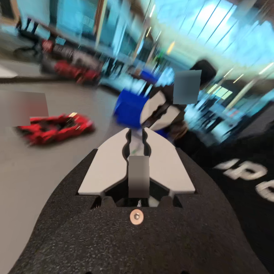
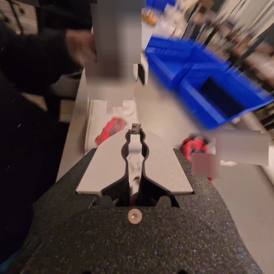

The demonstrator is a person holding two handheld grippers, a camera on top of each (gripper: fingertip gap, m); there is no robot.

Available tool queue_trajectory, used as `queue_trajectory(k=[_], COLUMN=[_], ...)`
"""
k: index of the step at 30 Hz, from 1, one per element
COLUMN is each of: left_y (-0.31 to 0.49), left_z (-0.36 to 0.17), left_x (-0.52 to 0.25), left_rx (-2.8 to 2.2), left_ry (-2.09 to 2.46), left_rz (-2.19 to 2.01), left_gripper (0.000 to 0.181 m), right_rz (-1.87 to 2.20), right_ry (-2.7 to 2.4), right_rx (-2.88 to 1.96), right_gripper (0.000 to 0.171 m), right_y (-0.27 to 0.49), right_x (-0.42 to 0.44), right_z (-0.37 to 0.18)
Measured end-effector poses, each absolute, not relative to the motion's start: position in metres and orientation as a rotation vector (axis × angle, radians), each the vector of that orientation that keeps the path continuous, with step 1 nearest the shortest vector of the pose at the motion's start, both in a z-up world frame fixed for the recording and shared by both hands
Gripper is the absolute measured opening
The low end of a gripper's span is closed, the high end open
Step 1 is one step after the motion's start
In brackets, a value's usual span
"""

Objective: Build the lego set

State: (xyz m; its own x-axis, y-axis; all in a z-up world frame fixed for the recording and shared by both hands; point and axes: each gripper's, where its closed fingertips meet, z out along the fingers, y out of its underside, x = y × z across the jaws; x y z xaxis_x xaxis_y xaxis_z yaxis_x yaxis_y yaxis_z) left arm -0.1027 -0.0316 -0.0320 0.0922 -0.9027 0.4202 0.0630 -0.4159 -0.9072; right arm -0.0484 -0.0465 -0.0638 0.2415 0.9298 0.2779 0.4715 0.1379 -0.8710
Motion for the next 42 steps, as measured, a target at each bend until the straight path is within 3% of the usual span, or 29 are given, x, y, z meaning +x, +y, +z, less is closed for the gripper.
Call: queue_trajectory(k=[1, 5, 13, 21, 23, 24, 34, 42], left_y=[-0.027, -0.014, -0.004, -0.006, -0.007, -0.008, -0.039, -0.071], left_z=[-0.054, -0.093, -0.096, -0.100, -0.103, -0.104, -0.118, -0.129], left_x=[-0.110, -0.145, -0.180, -0.181, -0.178, -0.175, -0.139, -0.093], left_rx=[-1.626, -1.766, -1.789, -1.782, -1.792, -1.795, -1.779, -1.743], left_ry=[0.974, 1.149, 1.072, 1.090, 1.107, 1.118, 1.327, 1.538], left_rz=[-1.271, -0.853, -0.797, -0.797, -0.802, -0.806, -0.811, -0.782], left_gripper=[0.014, 0.012, 0.013, 0.012, 0.013, 0.013, 0.015, 0.020], right_rz=[0.606, 0.613, 0.471, 0.461, 0.470, 0.474, 0.472, 0.441], right_ry=[-1.410, -1.453, -1.294, -1.303, -1.271, -1.259, -1.321, -1.199], right_rx=[-1.574, -1.852, -2.168, -2.171, -2.193, -2.196, -2.179, -2.244], right_gripper=[0.012, 0.012, 0.012, 0.013, 0.035, 0.037, 0.036, 0.055], right_y=[-0.048, -0.047, -0.032, -0.025, -0.023, -0.023, -0.078, -0.082], right_x=[-0.038, 0.001, 0.057, 0.067, 0.068, 0.068, 0.063, 0.068], right_z=[-0.086, -0.144, -0.184, -0.193, -0.192, -0.191, -0.183, -0.194])
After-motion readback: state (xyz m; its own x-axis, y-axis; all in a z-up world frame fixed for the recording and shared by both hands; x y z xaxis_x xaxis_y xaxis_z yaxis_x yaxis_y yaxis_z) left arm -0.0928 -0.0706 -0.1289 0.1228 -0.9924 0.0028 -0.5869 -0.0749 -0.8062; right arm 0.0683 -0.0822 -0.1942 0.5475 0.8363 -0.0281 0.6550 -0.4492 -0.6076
